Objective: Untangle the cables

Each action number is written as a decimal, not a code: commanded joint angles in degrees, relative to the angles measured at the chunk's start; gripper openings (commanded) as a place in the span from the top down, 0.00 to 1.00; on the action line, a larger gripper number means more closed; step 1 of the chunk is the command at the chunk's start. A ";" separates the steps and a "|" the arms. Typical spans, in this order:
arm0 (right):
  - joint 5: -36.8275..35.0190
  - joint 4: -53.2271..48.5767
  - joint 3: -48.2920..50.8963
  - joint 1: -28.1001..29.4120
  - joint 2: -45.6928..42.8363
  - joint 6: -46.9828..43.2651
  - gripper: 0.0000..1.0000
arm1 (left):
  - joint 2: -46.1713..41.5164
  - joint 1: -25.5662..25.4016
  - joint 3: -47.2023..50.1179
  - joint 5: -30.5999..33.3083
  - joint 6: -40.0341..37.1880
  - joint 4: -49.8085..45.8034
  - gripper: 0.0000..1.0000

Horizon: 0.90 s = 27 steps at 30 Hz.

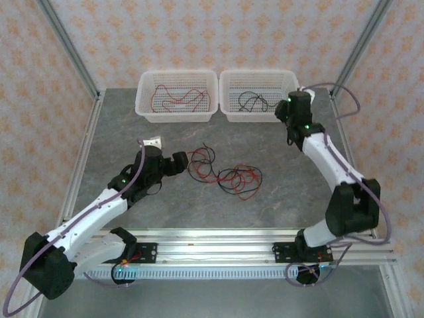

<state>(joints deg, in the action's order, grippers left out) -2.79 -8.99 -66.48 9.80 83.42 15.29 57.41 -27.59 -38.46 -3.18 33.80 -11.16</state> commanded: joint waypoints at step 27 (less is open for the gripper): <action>11.11 0.47 22.78 3.66 -20.48 4.40 0.63 | 33.20 -4.22 -15.62 -2.16 5.54 -1.38 0.57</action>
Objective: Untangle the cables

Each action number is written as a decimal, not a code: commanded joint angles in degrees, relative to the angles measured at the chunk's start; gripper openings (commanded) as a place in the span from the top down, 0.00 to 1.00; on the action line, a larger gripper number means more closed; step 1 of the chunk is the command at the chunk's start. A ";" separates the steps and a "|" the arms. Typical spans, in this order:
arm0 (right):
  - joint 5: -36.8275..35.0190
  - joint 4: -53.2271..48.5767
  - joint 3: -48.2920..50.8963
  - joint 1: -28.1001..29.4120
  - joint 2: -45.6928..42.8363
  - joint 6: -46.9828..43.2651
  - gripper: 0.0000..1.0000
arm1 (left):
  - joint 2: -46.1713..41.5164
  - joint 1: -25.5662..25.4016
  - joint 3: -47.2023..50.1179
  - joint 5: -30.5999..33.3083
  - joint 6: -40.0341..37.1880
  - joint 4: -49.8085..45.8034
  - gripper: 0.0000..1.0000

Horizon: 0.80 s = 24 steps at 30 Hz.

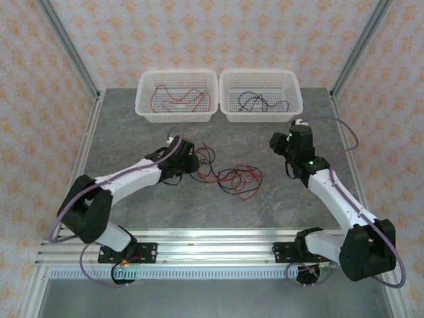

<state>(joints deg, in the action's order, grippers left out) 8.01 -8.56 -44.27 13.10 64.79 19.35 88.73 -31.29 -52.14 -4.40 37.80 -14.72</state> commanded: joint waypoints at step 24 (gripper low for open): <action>0.26 -1.03 1.80 0.30 -3.19 0.01 0.65 | 14.69 -0.79 -6.04 3.60 0.61 6.39 0.61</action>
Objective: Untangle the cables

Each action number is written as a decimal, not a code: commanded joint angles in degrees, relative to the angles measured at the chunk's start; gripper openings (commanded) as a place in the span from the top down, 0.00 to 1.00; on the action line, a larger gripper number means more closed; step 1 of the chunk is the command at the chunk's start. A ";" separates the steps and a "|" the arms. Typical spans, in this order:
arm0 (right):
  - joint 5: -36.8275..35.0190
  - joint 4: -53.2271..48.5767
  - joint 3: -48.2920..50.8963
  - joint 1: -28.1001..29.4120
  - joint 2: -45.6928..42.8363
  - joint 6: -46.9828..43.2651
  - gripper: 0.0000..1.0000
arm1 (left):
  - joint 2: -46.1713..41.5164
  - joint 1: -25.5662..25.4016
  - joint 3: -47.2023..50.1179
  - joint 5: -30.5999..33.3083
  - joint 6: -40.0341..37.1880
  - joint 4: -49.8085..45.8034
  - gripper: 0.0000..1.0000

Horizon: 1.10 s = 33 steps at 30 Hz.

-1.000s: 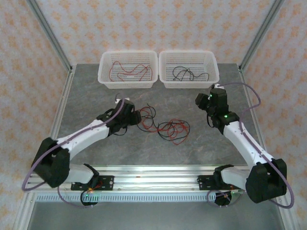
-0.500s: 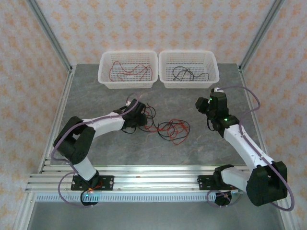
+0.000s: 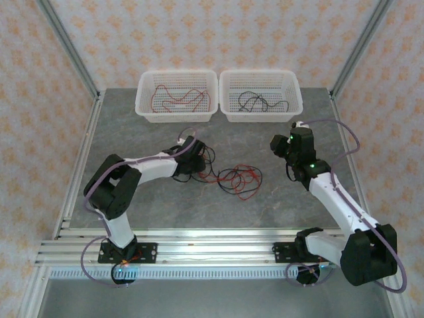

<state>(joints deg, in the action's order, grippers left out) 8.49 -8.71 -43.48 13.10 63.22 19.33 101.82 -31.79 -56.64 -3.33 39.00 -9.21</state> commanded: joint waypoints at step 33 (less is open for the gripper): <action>11.43 10.82 9.84 6.68 0.81 12.04 0.67 | -14.44 -5.51 -9.48 7.42 -3.75 -9.16 1.00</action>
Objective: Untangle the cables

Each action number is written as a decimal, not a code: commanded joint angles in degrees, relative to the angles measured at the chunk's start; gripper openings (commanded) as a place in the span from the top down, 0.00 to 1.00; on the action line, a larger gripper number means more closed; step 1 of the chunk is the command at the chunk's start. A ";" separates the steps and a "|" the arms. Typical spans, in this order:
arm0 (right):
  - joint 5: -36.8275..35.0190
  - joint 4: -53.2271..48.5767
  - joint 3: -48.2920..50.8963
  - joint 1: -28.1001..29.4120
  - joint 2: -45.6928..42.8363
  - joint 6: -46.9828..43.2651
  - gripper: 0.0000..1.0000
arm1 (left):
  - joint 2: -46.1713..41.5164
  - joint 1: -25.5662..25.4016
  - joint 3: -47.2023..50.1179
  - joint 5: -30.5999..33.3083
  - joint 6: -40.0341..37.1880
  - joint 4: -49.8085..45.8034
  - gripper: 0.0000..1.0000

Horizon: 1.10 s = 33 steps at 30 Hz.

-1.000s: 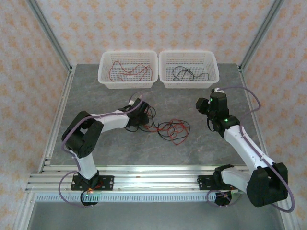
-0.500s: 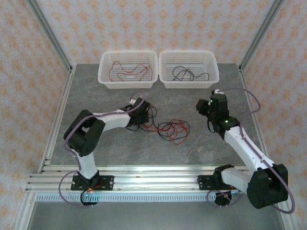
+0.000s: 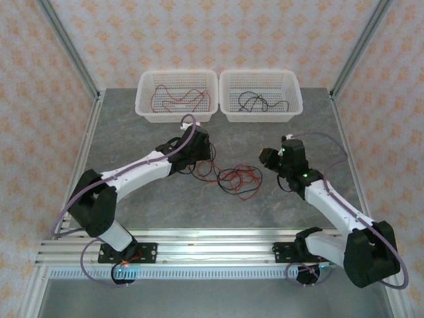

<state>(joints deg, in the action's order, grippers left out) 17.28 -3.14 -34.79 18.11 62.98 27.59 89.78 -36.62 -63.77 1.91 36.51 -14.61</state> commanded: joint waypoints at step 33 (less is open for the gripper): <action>-6.13 18.53 6.32 18.28 24.72 12.18 0.66 | -5.36 -5.56 -31.27 3.26 -12.99 -17.18 1.00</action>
<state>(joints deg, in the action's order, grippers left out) 14.76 17.41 -30.28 36.25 87.48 39.46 85.52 -42.02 -92.20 3.53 25.89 -28.93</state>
